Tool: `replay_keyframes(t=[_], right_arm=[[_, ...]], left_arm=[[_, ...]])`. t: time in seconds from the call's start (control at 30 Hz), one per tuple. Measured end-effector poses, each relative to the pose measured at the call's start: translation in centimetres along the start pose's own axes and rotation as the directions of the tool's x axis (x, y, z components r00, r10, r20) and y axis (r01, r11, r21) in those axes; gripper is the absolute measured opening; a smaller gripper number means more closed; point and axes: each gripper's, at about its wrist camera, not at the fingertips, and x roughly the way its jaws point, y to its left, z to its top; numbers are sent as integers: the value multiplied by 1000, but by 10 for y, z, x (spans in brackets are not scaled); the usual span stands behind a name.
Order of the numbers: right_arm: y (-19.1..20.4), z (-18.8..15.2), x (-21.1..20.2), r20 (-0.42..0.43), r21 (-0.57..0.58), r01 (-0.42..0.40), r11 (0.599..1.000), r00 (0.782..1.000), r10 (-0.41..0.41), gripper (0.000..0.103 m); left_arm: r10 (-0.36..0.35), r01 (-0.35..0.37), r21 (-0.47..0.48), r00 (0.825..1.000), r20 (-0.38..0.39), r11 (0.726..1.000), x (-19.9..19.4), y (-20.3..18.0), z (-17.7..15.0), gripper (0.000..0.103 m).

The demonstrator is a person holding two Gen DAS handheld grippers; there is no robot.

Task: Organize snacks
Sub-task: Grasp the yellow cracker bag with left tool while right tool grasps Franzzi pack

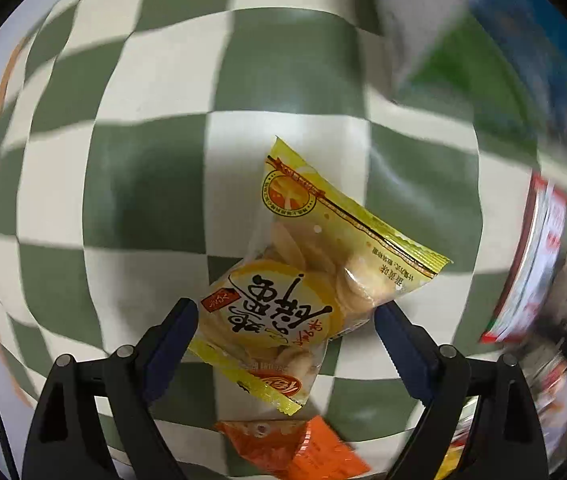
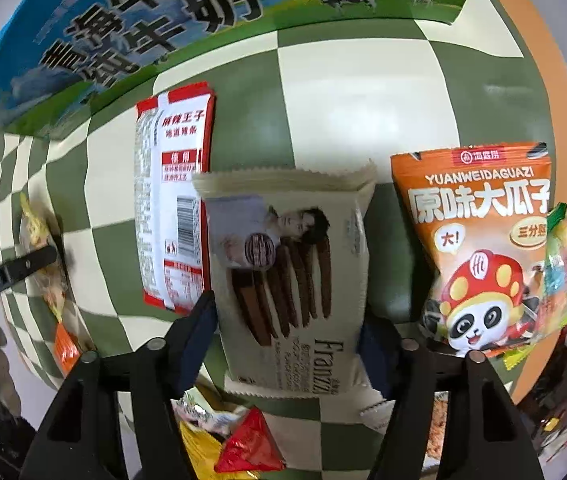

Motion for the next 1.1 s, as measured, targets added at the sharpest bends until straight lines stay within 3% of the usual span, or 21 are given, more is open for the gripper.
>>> replay_keyframes(t=[0.1,0.2,0.23,0.3,0.4,0.47,0.6,0.7,0.77,0.87,0.9,0.97,1.0,1.03,1.1], right_arm=[[4,7,8,9,-6,23,1000,1000,-23,70],[11,6,12,23,-26,49,998,999,-48,69],[19,6,11,29,-32,60,998,998,-59,65],[23,6,10,39,-39,67,997,997,-66,62],[20,3,7,10,-28,2,1000,1000,-2,62],[22,4,8,-31,-36,-45,998,999,44,64],[24,3,12,-48,-48,-85,995,995,83,84],[22,0,14,-43,-51,-86,995,996,83,86],[26,-1,15,-40,-56,-81,995,996,79,87],[26,-7,17,-35,-69,-53,996,998,51,87],[29,-8,17,-36,-72,-45,996,998,43,87],[35,-10,17,-27,-70,-24,997,999,22,87],[41,-10,15,-17,-67,-2,998,1000,1,84],[42,-12,14,-1,-63,35,997,999,-36,73],[45,-15,12,29,-54,55,997,998,-53,62]], left_arm=[[117,-123,155,992,46,980,5,-28,0,90],[152,-168,207,984,92,964,8,-42,-2,88],[131,-146,185,987,92,972,7,-40,-3,85],[23,-26,73,998,51,997,7,-27,-7,84],[-180,180,-100,984,12,979,6,-6,-15,84],[-211,210,-120,977,10,970,6,1,-19,84],[-233,232,-108,973,8,967,-4,2,-30,84],[-184,185,-32,982,34,982,-20,-7,-44,84],[-71,67,66,996,62,996,-23,-30,-44,84],[66,-77,193,996,64,978,-7,-57,-38,84],[84,-94,217,995,54,972,0,-63,-33,84],[98,-106,206,994,51,973,15,-67,-30,84],[77,-84,175,996,48,981,18,-65,-29,77],[28,-33,125,999,40,992,19,-60,-30,67],[-61,61,-13,998,27,998,22,-44,-32,67]])
